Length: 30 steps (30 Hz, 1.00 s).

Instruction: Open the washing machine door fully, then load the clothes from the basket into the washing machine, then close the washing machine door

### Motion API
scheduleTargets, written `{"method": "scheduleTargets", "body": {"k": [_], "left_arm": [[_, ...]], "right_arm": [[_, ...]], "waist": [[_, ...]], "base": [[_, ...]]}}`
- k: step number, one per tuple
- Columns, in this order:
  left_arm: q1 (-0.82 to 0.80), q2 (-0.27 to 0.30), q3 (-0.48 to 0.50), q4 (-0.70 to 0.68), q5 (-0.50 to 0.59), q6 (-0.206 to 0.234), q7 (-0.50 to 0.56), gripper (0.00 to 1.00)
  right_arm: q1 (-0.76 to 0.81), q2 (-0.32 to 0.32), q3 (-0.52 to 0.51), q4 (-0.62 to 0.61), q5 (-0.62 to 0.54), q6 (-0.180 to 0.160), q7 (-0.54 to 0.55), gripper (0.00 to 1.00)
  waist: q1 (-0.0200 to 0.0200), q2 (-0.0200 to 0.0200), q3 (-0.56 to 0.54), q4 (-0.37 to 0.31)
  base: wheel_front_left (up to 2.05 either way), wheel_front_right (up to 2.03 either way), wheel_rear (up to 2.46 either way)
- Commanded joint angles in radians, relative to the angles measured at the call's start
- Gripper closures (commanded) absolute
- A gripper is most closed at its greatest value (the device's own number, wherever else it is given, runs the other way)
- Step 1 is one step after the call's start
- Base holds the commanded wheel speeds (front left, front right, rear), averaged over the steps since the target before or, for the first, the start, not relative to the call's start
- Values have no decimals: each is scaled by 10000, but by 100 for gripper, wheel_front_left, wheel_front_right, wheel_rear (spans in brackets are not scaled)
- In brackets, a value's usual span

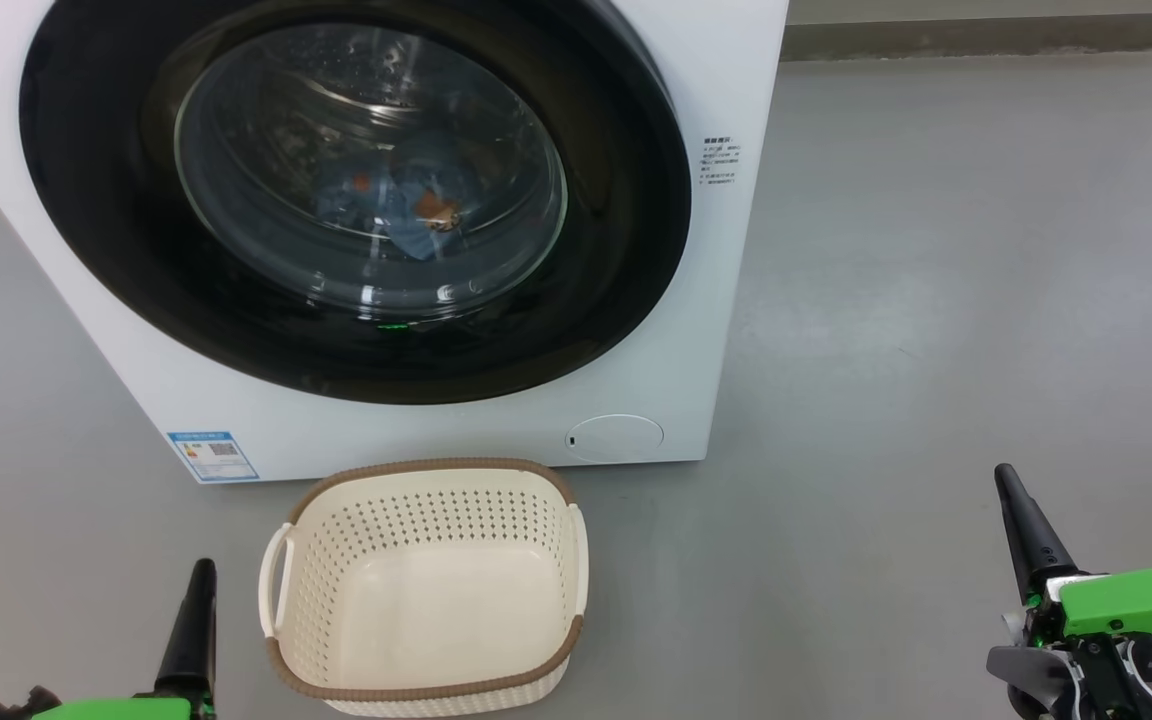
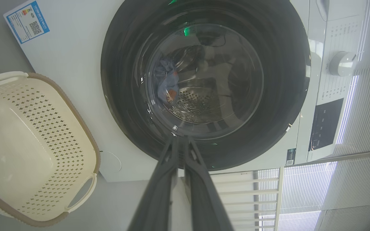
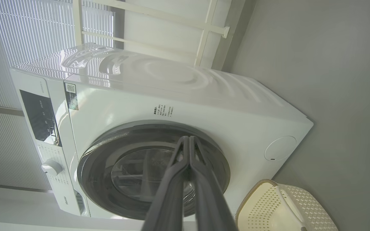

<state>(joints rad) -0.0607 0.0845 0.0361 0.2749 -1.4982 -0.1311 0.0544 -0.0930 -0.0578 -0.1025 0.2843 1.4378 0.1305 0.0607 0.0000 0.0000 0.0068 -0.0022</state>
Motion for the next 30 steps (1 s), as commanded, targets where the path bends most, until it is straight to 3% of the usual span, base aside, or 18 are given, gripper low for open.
{"method": "scheduleTargets", "body": {"k": [1,16,30], "left_arm": [[-414,41,358,-284,-230,3,123,100],[-466,-292,715,-302,-1143,4,538,100],[-468,-304,732,-302,-1140,4,552,100]], "right_arm": [[-167,-15,92,-332,311,5,113,100],[-149,71,-117,-395,1690,2,526,100],[-149,73,-120,-395,1701,2,531,100]], "waist": [[0,0,-4,3],[0,0,-37,22],[0,0,-37,22]], "base": [[0,0,0],[0,0,0],[0,0,0]]}}
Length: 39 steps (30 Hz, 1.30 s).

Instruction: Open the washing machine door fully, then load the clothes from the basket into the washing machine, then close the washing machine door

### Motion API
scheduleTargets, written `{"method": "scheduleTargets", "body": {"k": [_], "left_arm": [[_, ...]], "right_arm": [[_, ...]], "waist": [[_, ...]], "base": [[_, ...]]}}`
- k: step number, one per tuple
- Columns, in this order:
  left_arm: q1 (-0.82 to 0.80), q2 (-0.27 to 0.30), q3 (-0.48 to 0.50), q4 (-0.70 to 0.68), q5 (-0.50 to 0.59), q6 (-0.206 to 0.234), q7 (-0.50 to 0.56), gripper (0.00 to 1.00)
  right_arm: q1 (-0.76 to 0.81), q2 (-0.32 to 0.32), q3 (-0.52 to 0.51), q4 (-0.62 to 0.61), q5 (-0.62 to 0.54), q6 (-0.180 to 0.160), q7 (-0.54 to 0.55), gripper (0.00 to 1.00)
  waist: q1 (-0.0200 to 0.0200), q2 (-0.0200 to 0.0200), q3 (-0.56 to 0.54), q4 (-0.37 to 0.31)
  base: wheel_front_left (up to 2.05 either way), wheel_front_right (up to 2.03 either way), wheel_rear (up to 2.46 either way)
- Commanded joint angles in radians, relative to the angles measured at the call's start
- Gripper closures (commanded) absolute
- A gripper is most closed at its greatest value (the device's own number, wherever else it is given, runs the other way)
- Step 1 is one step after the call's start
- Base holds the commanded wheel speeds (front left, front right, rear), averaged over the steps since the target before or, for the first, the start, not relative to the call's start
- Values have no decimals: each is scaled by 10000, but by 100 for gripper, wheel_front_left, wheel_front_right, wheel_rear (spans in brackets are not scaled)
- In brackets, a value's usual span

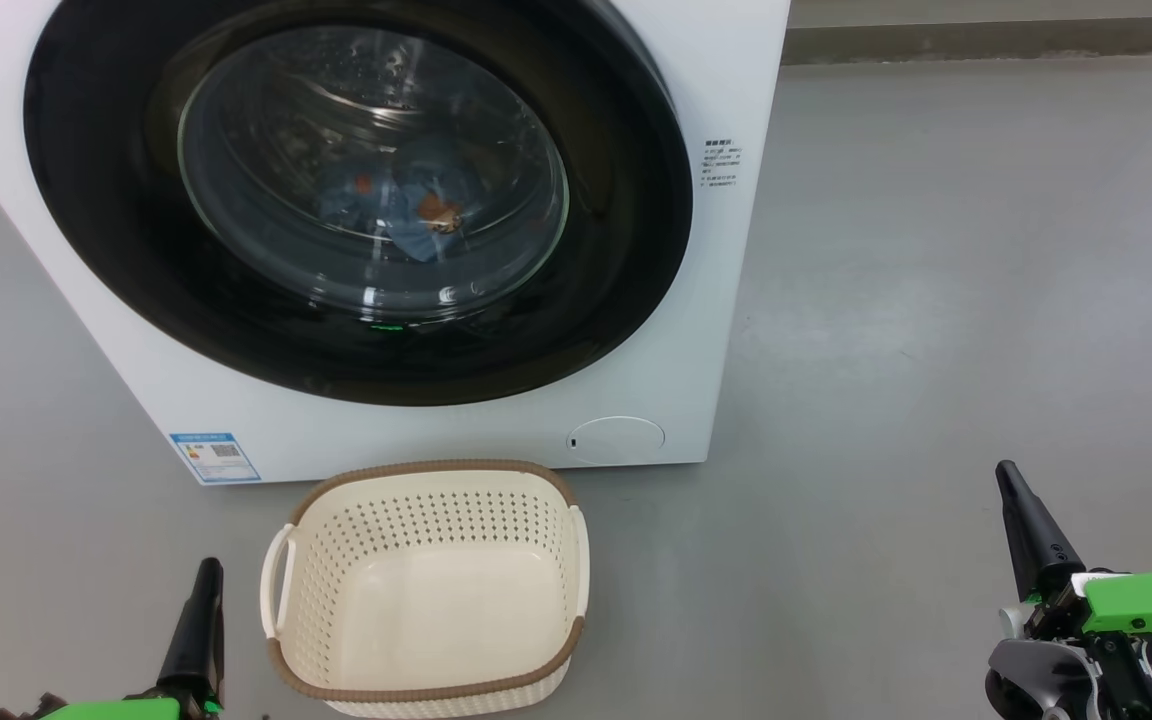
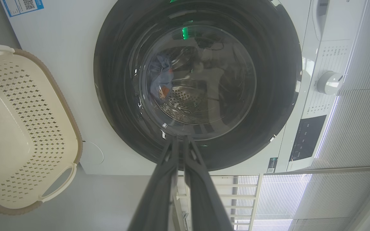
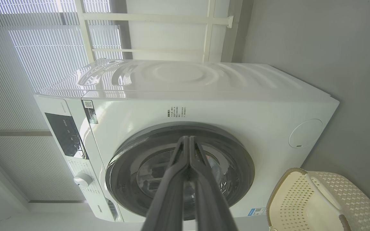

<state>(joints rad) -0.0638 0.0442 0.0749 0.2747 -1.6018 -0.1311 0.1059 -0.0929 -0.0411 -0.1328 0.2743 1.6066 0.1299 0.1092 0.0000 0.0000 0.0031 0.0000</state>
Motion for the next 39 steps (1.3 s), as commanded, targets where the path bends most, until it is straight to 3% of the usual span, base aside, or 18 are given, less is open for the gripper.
{"method": "scheduleTargets", "body": {"k": [1,39], "left_arm": [[-437,98,345,-300,-104,4,37,100],[-440,81,370,-299,-84,4,57,100]], "right_arm": [[-151,-94,183,-296,14,8,46,100],[-151,-92,180,-295,12,8,48,100]], "waist": [[0,0,0,0],[0,0,0,0]], "base": [[0,0,0],[0,0,0]]}}
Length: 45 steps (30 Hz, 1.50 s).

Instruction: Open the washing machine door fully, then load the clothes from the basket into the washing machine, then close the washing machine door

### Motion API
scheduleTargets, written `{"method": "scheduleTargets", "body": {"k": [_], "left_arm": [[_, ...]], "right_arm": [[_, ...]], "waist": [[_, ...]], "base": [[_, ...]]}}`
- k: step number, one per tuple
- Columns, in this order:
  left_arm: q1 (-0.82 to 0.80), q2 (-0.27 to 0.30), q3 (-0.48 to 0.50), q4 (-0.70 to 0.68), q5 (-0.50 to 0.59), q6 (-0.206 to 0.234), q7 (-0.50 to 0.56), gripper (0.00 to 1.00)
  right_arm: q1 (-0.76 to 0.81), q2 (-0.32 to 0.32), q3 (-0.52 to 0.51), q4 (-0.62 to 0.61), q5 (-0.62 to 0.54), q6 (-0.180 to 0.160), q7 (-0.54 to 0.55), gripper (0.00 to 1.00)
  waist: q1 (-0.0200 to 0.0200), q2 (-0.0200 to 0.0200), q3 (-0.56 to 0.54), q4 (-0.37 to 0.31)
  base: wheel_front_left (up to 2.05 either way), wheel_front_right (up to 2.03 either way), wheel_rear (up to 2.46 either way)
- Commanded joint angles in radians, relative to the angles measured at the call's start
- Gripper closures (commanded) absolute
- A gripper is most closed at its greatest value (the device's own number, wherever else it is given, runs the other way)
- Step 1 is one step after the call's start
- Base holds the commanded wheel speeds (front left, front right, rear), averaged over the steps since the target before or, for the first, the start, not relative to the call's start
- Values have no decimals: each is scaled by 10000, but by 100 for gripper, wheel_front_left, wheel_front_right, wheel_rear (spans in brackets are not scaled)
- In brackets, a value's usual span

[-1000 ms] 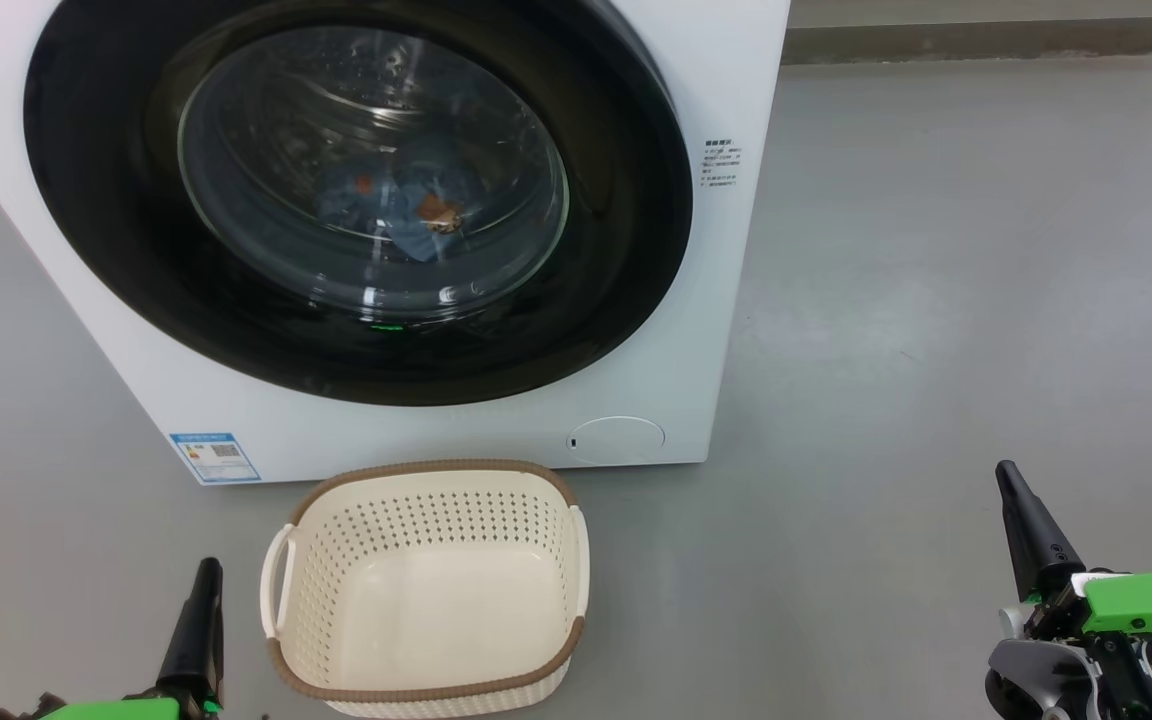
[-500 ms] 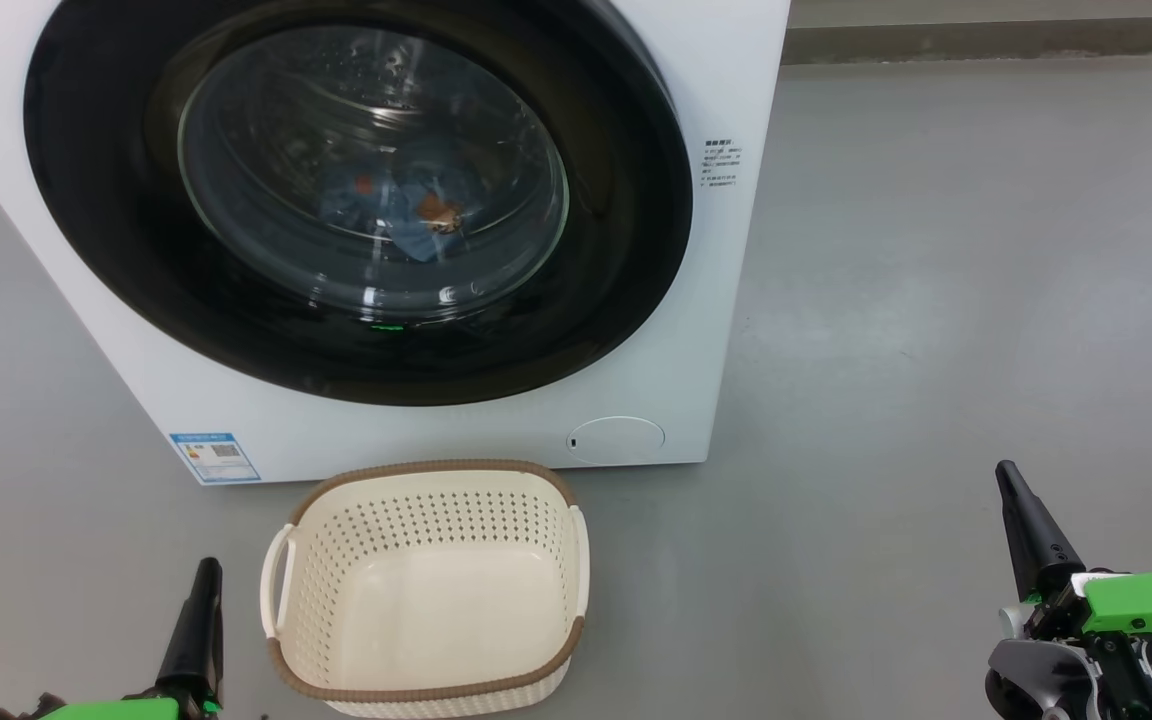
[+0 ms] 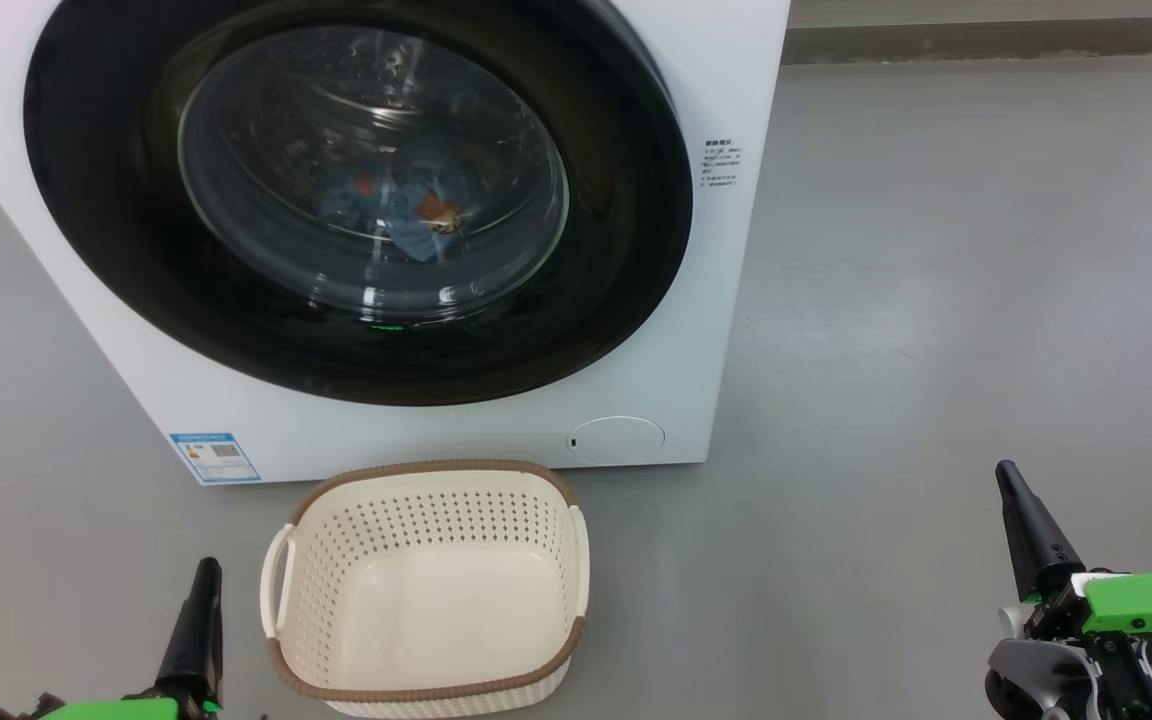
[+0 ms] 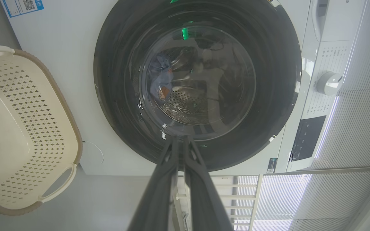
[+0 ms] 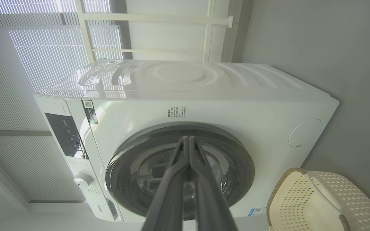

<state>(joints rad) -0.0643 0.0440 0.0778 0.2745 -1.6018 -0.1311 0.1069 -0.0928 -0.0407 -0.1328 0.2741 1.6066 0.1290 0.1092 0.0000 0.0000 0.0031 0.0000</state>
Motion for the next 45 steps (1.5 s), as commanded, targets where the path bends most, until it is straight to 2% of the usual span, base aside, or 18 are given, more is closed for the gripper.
{"method": "scheduleTargets", "body": {"k": [1,45], "left_arm": [[-435,83,342,-297,-83,4,48,100],[-436,72,357,-296,-71,4,60,100]], "right_arm": [[-152,-96,180,-293,12,17,48,100],[-153,-95,179,-293,11,17,49,100]], "waist": [[0,0,0,0],[0,0,0,0]], "base": [[0,0,0],[0,0,0]]}}
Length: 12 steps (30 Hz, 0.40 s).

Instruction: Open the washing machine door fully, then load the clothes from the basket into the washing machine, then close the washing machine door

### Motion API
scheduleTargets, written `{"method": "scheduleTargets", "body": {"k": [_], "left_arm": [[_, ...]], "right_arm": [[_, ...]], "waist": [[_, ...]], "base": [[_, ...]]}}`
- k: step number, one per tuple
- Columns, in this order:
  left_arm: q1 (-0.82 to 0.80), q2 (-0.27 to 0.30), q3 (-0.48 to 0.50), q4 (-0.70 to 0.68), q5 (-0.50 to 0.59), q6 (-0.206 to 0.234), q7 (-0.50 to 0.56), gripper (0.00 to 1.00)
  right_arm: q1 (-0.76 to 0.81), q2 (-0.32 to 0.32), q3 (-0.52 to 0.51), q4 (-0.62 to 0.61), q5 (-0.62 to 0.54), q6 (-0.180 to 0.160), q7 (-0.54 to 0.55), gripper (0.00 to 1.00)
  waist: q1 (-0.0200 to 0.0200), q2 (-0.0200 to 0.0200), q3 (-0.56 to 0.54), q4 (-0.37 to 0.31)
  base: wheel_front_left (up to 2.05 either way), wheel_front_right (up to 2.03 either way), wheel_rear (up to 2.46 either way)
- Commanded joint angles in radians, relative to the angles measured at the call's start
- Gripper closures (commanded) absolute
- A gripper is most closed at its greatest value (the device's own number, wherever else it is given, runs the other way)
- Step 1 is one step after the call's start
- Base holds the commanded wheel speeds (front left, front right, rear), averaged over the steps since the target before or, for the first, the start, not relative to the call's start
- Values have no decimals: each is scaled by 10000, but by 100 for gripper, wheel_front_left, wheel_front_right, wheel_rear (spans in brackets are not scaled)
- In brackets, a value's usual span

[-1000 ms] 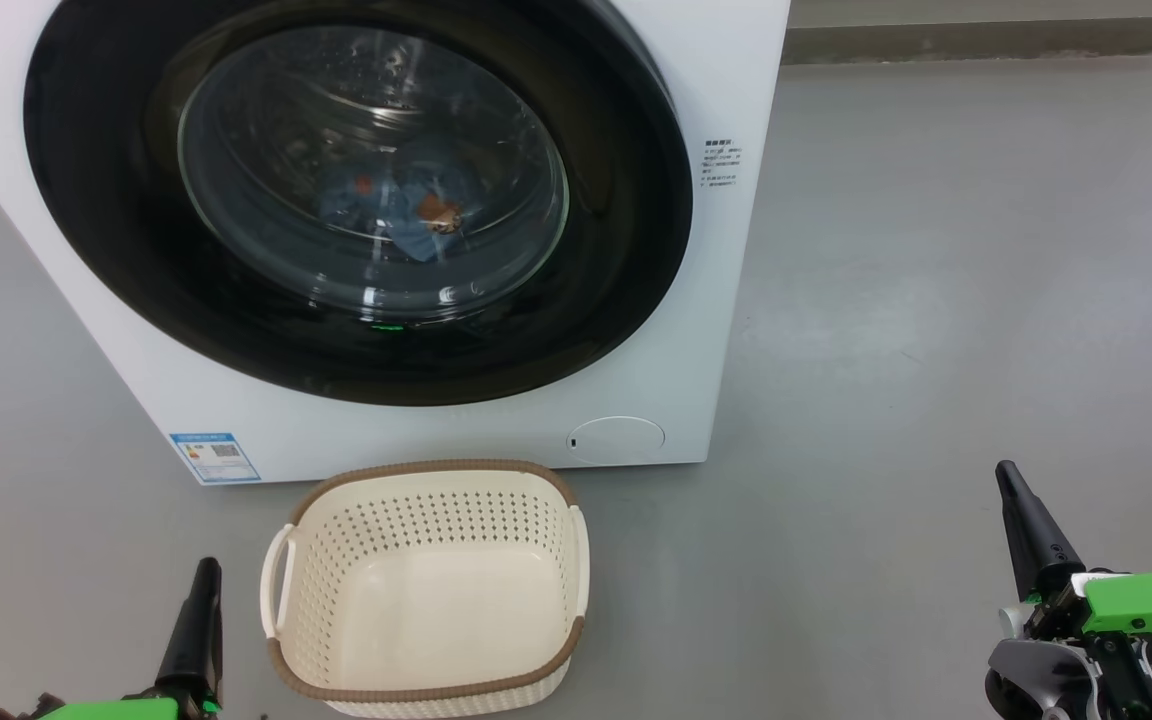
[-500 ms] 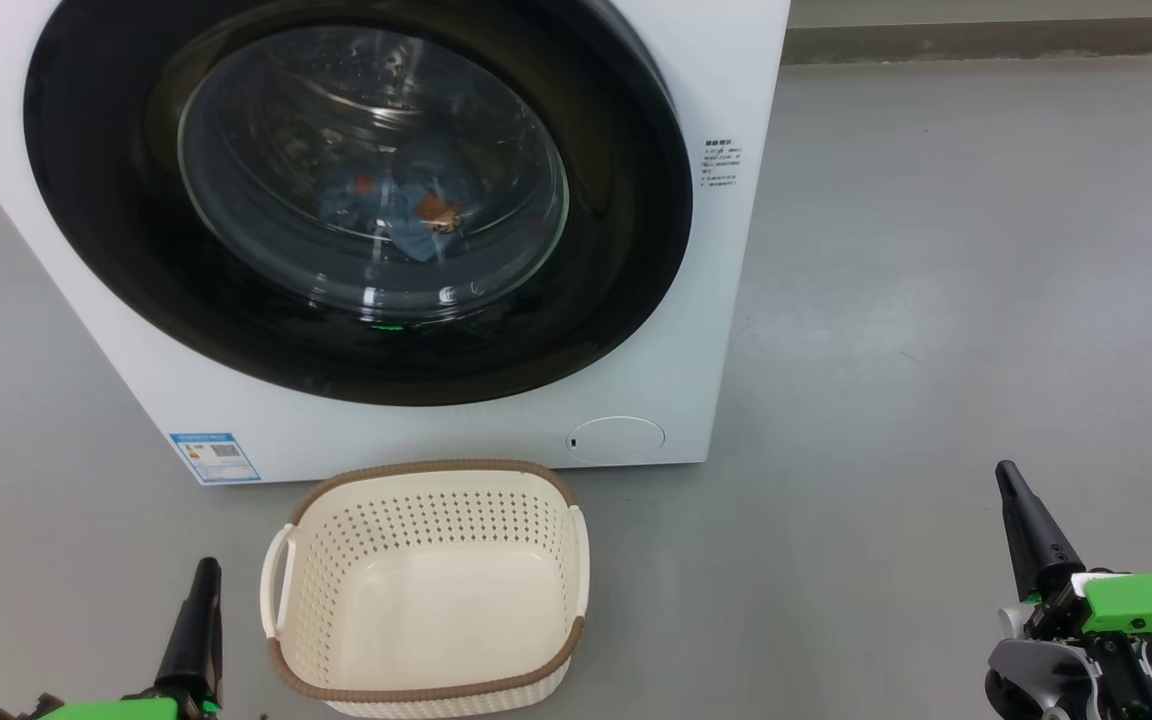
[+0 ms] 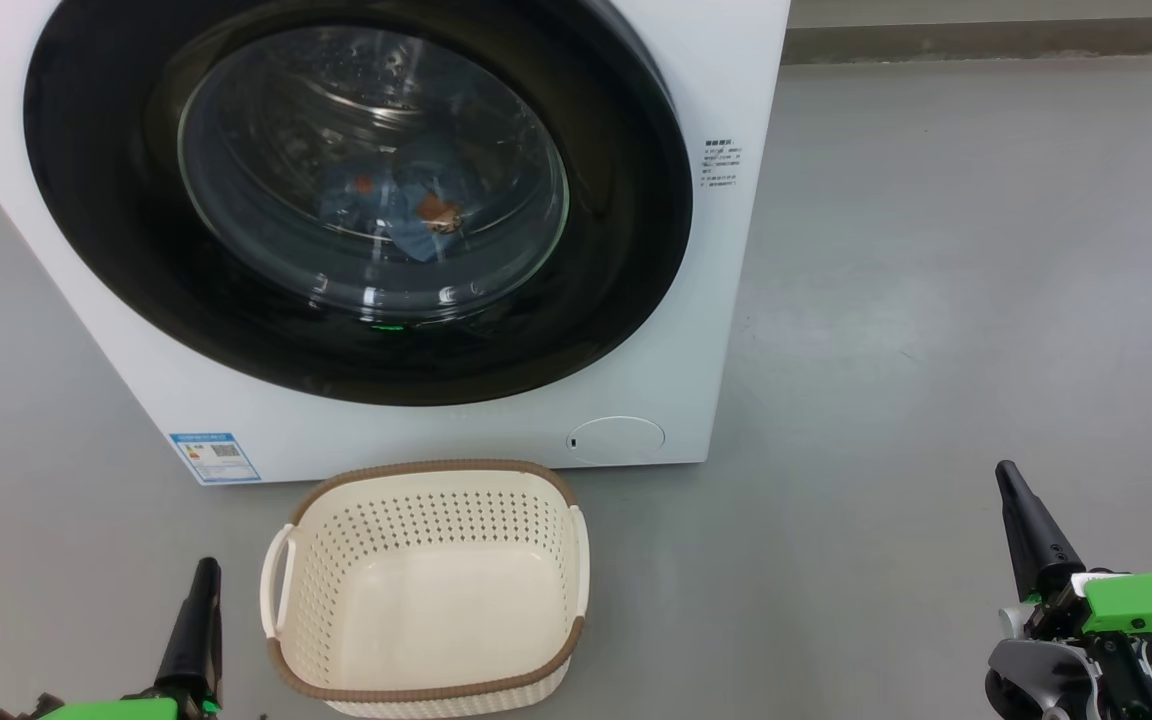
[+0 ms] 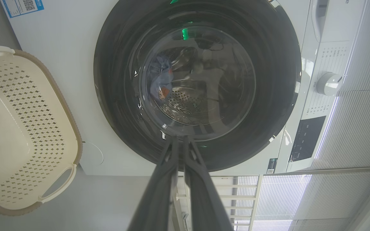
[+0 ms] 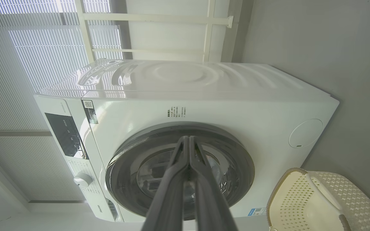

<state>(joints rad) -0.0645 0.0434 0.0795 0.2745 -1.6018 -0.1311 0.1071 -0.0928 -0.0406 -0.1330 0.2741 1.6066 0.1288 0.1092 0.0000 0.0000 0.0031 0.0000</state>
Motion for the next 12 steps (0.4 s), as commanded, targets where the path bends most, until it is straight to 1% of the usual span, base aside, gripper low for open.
{"method": "scheduleTargets", "body": {"k": [1,12], "left_arm": [[-435,78,340,-296,-70,4,59,100],[-435,76,343,-296,-68,4,61,100]], "right_arm": [[-153,-97,181,-293,11,19,49,100],[-153,-97,181,-293,11,19,49,100]], "waist": [[0,0,0,0],[0,0,0,0]], "base": [[0,0,0],[0,0,0]]}}
